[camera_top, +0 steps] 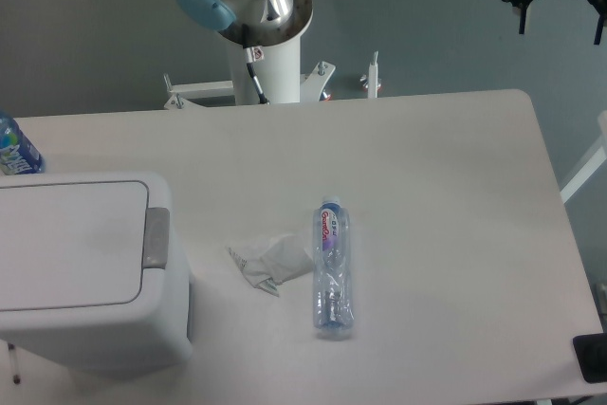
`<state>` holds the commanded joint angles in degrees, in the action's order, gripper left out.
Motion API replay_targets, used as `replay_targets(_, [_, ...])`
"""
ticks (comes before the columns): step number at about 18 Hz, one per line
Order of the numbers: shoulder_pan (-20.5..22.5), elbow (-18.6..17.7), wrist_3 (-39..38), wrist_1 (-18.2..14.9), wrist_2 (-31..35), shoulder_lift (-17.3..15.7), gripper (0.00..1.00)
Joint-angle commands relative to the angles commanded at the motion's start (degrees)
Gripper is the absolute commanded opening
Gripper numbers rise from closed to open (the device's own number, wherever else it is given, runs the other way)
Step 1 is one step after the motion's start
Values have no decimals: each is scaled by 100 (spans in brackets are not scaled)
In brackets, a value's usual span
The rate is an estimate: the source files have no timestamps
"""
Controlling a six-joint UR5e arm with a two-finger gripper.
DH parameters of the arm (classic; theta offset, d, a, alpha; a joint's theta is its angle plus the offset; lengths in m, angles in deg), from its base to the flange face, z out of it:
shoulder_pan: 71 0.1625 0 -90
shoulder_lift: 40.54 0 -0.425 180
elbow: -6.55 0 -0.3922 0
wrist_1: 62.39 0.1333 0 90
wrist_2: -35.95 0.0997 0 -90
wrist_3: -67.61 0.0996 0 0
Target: Open the trash can
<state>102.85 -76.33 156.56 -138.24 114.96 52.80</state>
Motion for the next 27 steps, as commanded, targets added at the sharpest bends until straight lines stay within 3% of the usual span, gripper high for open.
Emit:
replay_targets(6, [-26, -9, -139, 17, -9, -53, 100])
replay_targets(8, [-166, -18, -831, 61, 0, -62, 100])
replay_targets(11, [-552, -52, -1860, 447, 35, -26, 100])
replay_targets(16, [-1080, -97, -3311, 738, 53, 9, 100])
replay_targets(22, [-1985, -105, -5130, 747, -35, 114, 100])
replay_targets(27, [-2539, -97, -6510, 756, -1051, 334, 100])
